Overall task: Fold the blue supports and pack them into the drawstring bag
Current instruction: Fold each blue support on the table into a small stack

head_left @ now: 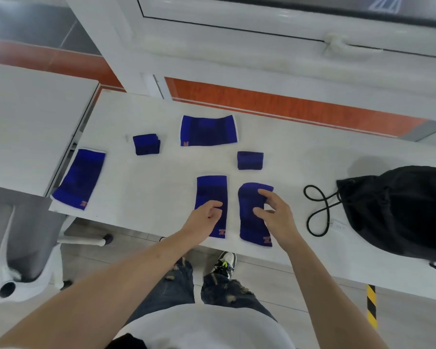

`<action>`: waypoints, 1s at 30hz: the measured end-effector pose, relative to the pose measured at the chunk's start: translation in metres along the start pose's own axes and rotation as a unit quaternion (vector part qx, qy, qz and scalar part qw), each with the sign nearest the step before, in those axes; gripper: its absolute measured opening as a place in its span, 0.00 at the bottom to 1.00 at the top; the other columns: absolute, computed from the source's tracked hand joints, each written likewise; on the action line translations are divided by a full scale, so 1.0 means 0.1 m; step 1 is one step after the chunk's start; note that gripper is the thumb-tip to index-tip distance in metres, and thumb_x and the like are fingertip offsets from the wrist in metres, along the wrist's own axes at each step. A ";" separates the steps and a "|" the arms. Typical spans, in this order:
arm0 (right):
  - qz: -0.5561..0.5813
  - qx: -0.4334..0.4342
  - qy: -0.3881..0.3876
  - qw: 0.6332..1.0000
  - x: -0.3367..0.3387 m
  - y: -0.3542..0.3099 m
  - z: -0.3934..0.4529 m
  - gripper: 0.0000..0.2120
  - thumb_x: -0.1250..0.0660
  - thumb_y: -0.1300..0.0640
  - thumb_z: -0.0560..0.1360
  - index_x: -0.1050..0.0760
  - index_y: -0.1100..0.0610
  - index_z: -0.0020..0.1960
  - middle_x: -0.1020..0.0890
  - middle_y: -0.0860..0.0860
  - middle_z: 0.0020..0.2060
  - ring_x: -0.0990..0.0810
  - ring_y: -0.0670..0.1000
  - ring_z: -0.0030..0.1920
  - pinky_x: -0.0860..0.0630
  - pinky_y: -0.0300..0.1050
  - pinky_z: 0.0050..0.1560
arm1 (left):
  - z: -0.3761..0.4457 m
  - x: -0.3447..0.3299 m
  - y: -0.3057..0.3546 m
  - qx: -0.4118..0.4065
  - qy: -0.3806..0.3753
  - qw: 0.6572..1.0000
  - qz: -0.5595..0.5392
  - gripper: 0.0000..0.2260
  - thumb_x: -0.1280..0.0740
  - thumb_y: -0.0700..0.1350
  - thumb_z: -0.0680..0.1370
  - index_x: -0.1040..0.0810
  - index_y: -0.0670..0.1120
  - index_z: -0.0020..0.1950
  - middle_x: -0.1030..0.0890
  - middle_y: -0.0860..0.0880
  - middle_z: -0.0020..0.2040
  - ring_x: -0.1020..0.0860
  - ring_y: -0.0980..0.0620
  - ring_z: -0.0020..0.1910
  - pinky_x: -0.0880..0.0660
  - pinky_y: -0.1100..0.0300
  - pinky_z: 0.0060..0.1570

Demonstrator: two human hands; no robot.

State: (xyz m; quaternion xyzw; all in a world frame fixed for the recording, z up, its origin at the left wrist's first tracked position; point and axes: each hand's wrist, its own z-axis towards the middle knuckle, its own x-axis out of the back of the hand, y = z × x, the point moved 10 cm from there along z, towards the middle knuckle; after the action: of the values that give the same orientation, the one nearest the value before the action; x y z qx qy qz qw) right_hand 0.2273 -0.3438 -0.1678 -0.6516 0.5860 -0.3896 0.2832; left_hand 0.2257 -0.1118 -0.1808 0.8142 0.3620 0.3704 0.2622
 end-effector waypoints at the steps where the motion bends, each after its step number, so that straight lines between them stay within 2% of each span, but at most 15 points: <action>1: 0.025 0.001 -0.027 0.999 -0.08 -0.05 -0.03 0.21 0.29 0.61 0.79 0.24 0.44 0.69 0.17 0.43 0.59 0.14 0.50 0.49 0.16 0.45 0.42 | 0.00 0.00 0.00 0.022 -0.001 0.999 -0.046 0.16 0.40 0.50 0.84 0.28 0.54 0.72 0.21 0.54 0.64 0.23 0.56 0.61 0.27 0.64 0.54; 3: 0.057 0.014 -0.074 0.996 -0.25 -0.15 -0.08 0.22 0.30 0.62 0.80 0.24 0.45 0.69 0.16 0.44 0.60 0.14 0.51 0.50 0.16 0.47 0.44 | -0.03 -0.02 0.04 0.051 -0.004 0.986 -0.161 0.11 0.37 0.47 0.83 0.23 0.52 0.66 0.18 0.54 0.60 0.22 0.55 0.59 0.26 0.62 0.57; 5: 0.076 0.019 -0.100 0.992 -0.40 -0.20 -0.08 0.22 0.30 0.63 0.80 0.24 0.45 0.69 0.16 0.44 0.61 0.14 0.53 0.52 0.15 0.52 0.48 | -0.07 0.00 0.09 0.033 -0.008 0.974 -0.225 0.09 0.37 0.42 0.83 0.19 0.54 0.57 0.14 0.57 0.51 0.18 0.59 0.53 0.23 0.64 0.55; 7: 0.094 0.006 -0.105 0.990 -0.51 -0.17 -0.04 0.21 0.30 0.63 0.80 0.24 0.45 0.69 0.17 0.45 0.63 0.14 0.53 0.55 0.15 0.56 0.51 | -0.11 0.10 0.02 0.024 0.012 0.966 -0.258 0.11 0.36 0.40 0.83 0.18 0.53 0.59 0.14 0.56 0.49 0.17 0.57 0.50 0.21 0.60 0.51; 10: 0.080 -0.004 -0.100 0.992 -0.64 -0.10 0.05 0.19 0.34 0.61 0.83 0.23 0.44 0.70 0.18 0.45 0.65 0.16 0.49 0.57 0.16 0.61 0.55 | -0.14 0.23 -0.17 0.035 0.048 0.958 -0.281 0.13 0.35 0.38 0.82 0.20 0.51 0.63 0.15 0.49 0.49 0.16 0.48 0.51 0.19 0.46 0.51; 12: 0.030 -0.009 -0.099 0.995 -0.75 -0.04 0.11 0.20 0.39 0.60 0.84 0.25 0.41 0.70 0.19 0.44 0.64 0.17 0.49 0.56 0.18 0.64 0.56 | -0.14 0.29 -0.26 0.040 0.068 0.961 -0.265 0.14 0.34 0.38 0.82 0.21 0.51 0.64 0.17 0.48 0.50 0.18 0.45 0.54 0.19 0.47 0.52; 13: 0.005 -0.007 -0.103 0.995 -0.80 -0.02 0.13 0.20 0.40 0.59 0.85 0.26 0.40 0.72 0.20 0.44 0.66 0.17 0.48 0.55 0.18 0.63 0.56 | -0.14 0.33 -0.31 0.040 0.081 0.964 -0.250 0.14 0.34 0.39 0.81 0.22 0.52 0.65 0.19 0.49 0.50 0.19 0.45 0.55 0.19 0.49 0.54; 15: -0.056 0.024 -0.111 0.992 -0.89 -0.03 0.17 0.23 0.40 0.60 0.85 0.30 0.41 0.75 0.29 0.45 0.75 0.19 0.45 0.55 0.18 0.54 0.59 | -0.13 0.40 -0.39 0.038 0.104 0.970 -0.216 0.15 0.34 0.41 0.82 0.22 0.54 0.67 0.20 0.50 0.52 0.20 0.48 0.54 0.20 0.51 0.56; 18: -0.165 0.087 -0.110 0.976 -0.99 -0.10 0.19 0.28 0.38 0.62 0.84 0.35 0.40 0.79 0.39 0.43 0.80 0.29 0.46 0.72 0.27 0.47 0.70 | -0.09 0.43 -0.48 0.040 0.105 0.973 -0.201 0.17 0.35 0.42 0.82 0.24 0.58 0.68 0.20 0.51 0.54 0.19 0.49 0.52 0.19 0.50 0.54; 21: -0.254 0.133 -0.099 0.953 -1.06 -0.17 0.22 0.31 0.39 0.63 0.83 0.40 0.43 0.82 0.41 0.44 0.82 0.37 0.46 0.78 0.30 0.48 0.74 | -0.04 0.41 -0.55 0.037 0.095 0.976 -0.191 0.19 0.36 0.40 0.82 0.25 0.61 0.68 0.19 0.51 0.55 0.17 0.49 0.50 0.17 0.47 0.52; 23: -0.319 0.149 -0.096 0.931 -1.11 -0.16 0.25 0.31 0.39 0.61 0.83 0.43 0.44 0.83 0.43 0.44 0.82 0.35 0.48 0.78 0.29 0.47 0.72 | 0.01 0.39 -0.61 0.042 0.095 0.981 -0.166 0.21 0.36 0.39 0.82 0.26 0.60 0.70 0.19 0.51 0.55 0.17 0.50 0.50 0.17 0.49 0.51; 24: -0.350 0.147 -0.095 0.920 -1.13 -0.12 0.28 0.32 0.39 0.60 0.84 0.45 0.43 0.83 0.44 0.44 0.83 0.31 0.48 0.75 0.26 0.46 0.69 | 0.02 0.39 -0.64 0.047 0.099 0.982 -0.154 0.22 0.37 0.38 0.82 0.26 0.60 0.71 0.19 0.51 0.55 0.18 0.50 0.49 0.18 0.51 0.51; 27: -0.421 0.132 -0.088 0.893 -1.17 0.02 0.34 0.34 0.38 0.56 0.83 0.49 0.41 0.83 0.46 0.42 0.83 0.18 0.49 0.59 0.21 0.44 0.53 | 0.06 0.42 -0.68 0.050 0.116 0.986 -0.113 0.23 0.39 0.37 0.82 0.27 0.59 0.73 0.20 0.53 0.55 0.19 0.52 0.49 0.20 0.58 0.47; 30: -0.430 0.140 -0.079 0.888 -1.20 0.05 0.37 0.35 0.38 0.57 0.83 0.51 0.41 0.83 0.48 0.40 0.83 0.17 0.49 0.50 0.22 0.43 0.46 | 0.09 0.44 -0.70 0.034 0.120 0.991 -0.051 0.24 0.41 0.38 0.82 0.30 0.61 0.74 0.21 0.55 0.56 0.21 0.56 0.50 0.23 0.64 0.43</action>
State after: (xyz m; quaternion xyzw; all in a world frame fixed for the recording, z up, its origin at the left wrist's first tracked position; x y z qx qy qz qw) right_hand 0.2542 -0.2294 -0.2131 -0.8221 0.1630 -0.4985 0.2216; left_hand 0.2253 -0.0368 -0.2164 0.7528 0.4442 0.4392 0.2075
